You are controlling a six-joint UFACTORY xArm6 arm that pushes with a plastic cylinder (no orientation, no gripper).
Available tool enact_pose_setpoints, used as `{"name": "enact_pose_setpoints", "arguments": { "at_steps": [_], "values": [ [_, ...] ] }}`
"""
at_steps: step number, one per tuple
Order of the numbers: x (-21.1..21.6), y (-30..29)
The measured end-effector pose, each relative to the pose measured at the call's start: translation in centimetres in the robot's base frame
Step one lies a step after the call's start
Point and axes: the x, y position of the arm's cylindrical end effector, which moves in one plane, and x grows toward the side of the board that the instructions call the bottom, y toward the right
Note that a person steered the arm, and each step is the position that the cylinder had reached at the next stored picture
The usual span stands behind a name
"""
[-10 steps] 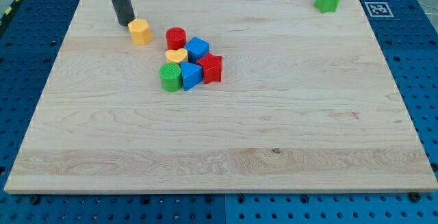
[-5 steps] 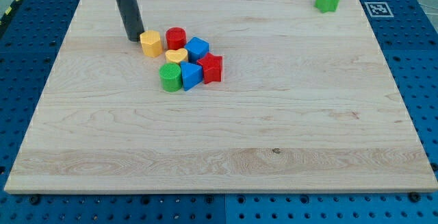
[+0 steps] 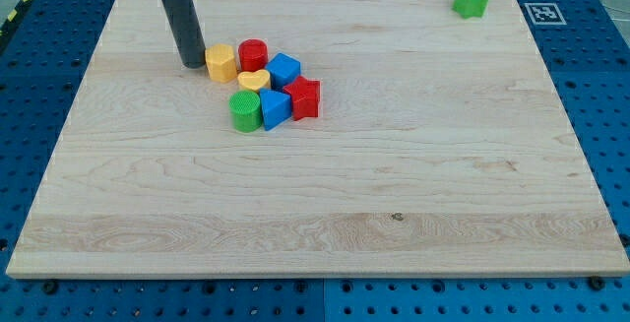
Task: Place hexagon to the left of red circle
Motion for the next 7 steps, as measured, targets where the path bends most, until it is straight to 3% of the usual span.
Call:
{"name": "enact_pose_setpoints", "arguments": {
  "at_steps": [4,5,7],
  "values": [
    [-1.0,0.6],
    [-4.5,0.6],
    [-5.4,0.6]
  ]
}}
